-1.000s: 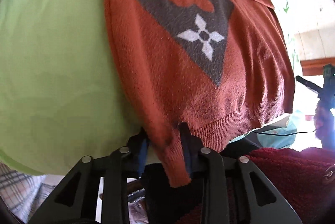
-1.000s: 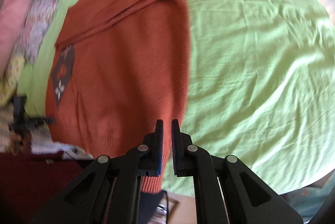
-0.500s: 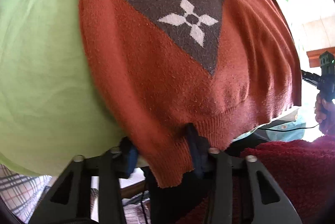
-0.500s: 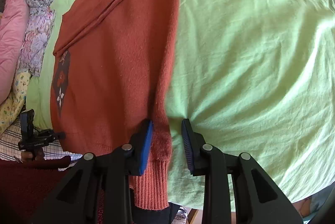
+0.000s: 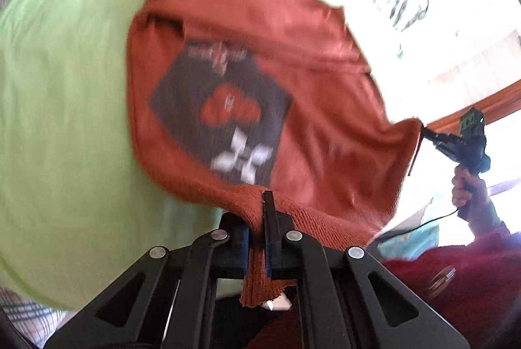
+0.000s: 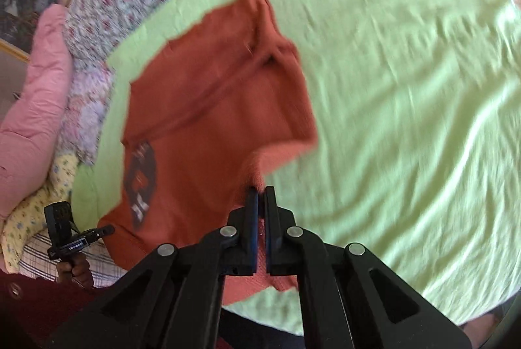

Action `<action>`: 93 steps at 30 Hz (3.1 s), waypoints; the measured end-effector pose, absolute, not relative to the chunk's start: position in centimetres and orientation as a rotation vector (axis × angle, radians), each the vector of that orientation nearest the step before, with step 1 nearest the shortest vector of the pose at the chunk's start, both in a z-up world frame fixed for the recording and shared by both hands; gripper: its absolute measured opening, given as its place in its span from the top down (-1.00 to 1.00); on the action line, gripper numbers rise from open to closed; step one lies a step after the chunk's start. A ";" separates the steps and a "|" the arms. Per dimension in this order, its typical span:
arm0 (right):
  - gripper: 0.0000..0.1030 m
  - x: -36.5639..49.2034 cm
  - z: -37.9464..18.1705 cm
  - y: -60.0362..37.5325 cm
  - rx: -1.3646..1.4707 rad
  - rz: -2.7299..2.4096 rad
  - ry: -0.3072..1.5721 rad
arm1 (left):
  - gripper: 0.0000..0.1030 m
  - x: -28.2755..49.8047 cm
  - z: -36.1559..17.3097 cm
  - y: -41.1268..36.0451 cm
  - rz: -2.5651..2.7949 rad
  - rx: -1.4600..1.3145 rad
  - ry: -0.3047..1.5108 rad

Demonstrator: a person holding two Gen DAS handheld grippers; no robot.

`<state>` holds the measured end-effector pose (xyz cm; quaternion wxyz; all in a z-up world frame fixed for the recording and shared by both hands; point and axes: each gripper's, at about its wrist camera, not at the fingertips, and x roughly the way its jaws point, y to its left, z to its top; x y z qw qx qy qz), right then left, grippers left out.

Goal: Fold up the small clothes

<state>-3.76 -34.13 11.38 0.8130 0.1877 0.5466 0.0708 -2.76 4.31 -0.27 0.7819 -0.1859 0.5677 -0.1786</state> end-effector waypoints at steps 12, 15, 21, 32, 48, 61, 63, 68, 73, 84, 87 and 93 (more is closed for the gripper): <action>0.94 5.8 15.2 -33.3 0.399 0.189 0.971 | 0.92 9.0 5.7 8.7 -0.292 -0.427 0.959; 0.93 9.3 15.2 -33.7 0.396 0.186 0.941 | 0.92 12.7 5.8 9.7 -0.250 -0.446 0.911; 0.93 16.1 13.5 -33.7 0.394 0.163 0.944 | 0.92 19.7 3.3 11.8 -0.148 -0.482 0.915; 0.93 23.4 7.7 -35.2 0.366 0.111 1.057 | 0.92 25.9 -1.0 12.6 -0.060 -0.466 0.971; 0.49 22.5 8.6 -36.2 0.335 0.073 1.028 | 0.14 25.4 -3.9 12.7 0.062 -0.486 1.089; 0.48 19.1 4.0 -22.2 -0.034 0.593 1.275 | 0.11 21.9 -5.6 -1.5 -0.243 -0.261 1.216; 0.51 20.2 3.4 -22.0 -0.109 0.587 1.294 | 0.15 22.8 -5.5 -1.2 -0.250 -0.237 1.214; 0.59 24.0 4.2 -22.6 -0.282 0.436 1.194 | 0.16 27.3 -4.6 2.0 -0.140 -0.191 1.156; 0.59 29.8 5.6 -25.2 -0.168 0.252 1.064 | 0.25 32.9 -3.5 5.4 -0.049 -0.213 1.090; 0.53 31.8 9.1 -32.5 0.087 0.064 0.940 | 0.22 37.9 0.4 9.8 0.137 -0.195 1.001; 0.53 30.2 10.0 -32.2 0.099 0.097 0.931 | 0.22 36.1 1.1 11.1 0.163 -0.213 1.015; 0.53 27.7 10.3 -31.8 0.134 0.197 0.945 | 0.08 28.6 3.2 11.8 0.251 -0.306 1.028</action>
